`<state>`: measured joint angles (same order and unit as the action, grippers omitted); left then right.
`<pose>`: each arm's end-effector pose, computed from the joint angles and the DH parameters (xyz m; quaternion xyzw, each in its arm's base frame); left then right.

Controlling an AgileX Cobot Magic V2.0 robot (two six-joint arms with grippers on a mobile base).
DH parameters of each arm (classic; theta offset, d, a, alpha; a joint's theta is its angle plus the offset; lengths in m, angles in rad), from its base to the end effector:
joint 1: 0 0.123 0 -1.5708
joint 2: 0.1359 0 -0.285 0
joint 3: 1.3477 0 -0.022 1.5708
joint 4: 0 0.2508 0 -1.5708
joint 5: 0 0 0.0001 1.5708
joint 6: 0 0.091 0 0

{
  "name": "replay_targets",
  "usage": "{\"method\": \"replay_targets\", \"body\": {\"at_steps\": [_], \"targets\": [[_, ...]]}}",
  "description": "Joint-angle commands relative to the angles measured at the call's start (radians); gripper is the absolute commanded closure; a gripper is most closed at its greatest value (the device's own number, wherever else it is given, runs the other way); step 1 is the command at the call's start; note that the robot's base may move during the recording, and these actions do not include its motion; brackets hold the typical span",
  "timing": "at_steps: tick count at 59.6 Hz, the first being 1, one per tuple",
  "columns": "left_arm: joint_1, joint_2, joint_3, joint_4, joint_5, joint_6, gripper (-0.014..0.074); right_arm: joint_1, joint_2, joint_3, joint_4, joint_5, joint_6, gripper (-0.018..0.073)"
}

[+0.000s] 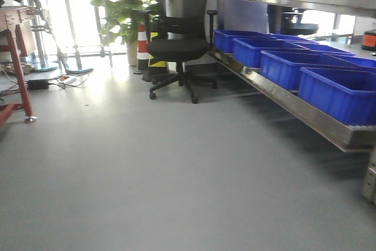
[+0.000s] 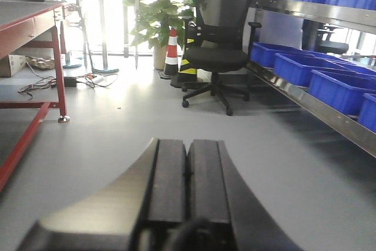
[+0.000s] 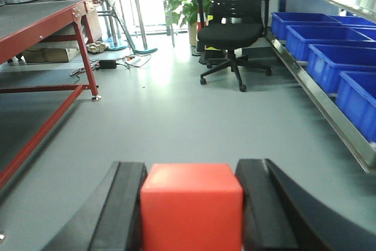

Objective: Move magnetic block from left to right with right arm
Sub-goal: 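Drive the base away from the first table carrying the cube, then turn the base past the chair toward the second table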

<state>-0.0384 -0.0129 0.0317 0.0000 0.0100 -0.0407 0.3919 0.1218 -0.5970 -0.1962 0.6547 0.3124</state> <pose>0.0567 -0.0022 0.2023 -0.0008 0.6862 -0.0288 0.7269 0.0179 -0.0043 0.3404 -0.0464 0.7342 0.1408 0.6626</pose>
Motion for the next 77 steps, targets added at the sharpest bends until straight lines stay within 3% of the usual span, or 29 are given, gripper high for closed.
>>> {"method": "replay_targets", "body": {"at_steps": [1, 65, 77], "targets": [[-0.002, -0.014, 0.009, 0.0, -0.094, -0.007, 0.0713, -0.005, 0.017, -0.026, -0.02, -0.092, -0.01, 0.0473], [0.016, -0.014, 0.009, 0.0, -0.094, -0.007, 0.0713, -0.005, 0.017, -0.026, -0.02, -0.091, -0.01, 0.0473], [-0.024, -0.014, 0.009, 0.0, -0.094, -0.007, 0.0713, -0.005, 0.017, -0.026, -0.02, -0.091, -0.01, 0.0473]]}}
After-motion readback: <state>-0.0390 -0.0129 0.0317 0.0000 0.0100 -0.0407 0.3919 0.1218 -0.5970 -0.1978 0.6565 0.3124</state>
